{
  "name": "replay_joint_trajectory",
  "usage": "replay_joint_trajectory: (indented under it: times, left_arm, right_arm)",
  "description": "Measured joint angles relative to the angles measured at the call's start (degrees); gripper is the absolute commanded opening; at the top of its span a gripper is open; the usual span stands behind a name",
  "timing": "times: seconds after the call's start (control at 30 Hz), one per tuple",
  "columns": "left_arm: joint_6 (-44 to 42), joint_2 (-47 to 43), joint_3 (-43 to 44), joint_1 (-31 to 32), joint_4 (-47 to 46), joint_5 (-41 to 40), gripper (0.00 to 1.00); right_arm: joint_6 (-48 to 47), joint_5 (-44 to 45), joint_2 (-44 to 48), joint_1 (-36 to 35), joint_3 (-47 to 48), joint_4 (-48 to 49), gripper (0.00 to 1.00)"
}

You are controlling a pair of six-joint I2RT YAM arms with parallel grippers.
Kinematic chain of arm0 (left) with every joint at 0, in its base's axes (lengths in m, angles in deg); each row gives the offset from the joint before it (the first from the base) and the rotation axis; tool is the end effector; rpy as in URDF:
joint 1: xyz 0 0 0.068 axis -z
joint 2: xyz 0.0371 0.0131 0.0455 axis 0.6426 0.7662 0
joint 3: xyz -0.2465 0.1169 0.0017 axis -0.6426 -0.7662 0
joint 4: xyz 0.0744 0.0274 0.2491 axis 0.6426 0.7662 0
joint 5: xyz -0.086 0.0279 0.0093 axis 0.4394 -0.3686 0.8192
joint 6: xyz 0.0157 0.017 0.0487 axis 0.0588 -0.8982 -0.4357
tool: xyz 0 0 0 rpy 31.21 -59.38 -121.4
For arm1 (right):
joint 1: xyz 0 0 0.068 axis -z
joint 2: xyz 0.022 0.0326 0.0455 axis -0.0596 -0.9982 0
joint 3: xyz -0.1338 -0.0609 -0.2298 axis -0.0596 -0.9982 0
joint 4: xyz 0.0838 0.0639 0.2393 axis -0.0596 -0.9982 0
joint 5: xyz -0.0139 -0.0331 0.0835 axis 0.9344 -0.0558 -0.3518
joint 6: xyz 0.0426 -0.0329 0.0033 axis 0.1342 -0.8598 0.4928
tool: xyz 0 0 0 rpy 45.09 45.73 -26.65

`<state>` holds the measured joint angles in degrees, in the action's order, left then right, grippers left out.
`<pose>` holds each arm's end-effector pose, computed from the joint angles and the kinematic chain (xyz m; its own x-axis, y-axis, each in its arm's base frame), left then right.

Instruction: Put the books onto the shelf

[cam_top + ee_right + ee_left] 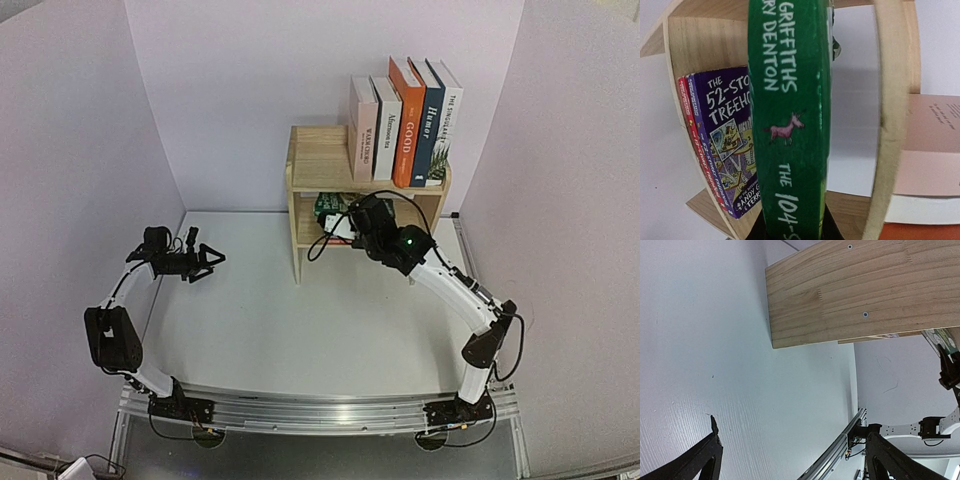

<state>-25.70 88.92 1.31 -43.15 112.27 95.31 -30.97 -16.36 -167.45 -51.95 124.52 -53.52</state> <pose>0.3227 -0.0113 0.2712 -0.9049 -0.2078 -0.3714 0.1978 0.5672 -0.7995 0.2879 0.2899 0.4412 0.0067 -0.9898 -0.1420 -0.3430 0.1311 -0.9302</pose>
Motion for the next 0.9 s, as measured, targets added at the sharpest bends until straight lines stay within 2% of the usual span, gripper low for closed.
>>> replay_joint_trajectory:
  times: [0.17, 0.4, 0.9]
  left_arm:
    - [-0.6, 0.0, 0.0, 0.0, 0.0, -0.3, 1.00]
    - [-1.0, 0.0, 0.0, 0.0, 0.1, -0.8, 1.00]
    - [-1.6, 0.1, 0.0, 0.0, 0.5, -2.0, 1.00]
  right_arm:
    - [-5.1, -2.4, -0.9, 3.3, -6.6, 4.1, 0.00]
    - [-7.2, -4.8, -2.3, 5.1, -11.2, 8.9, 0.00]
    - [-10.5, -10.0, -2.3, 7.6, -14.3, 12.4, 0.00]
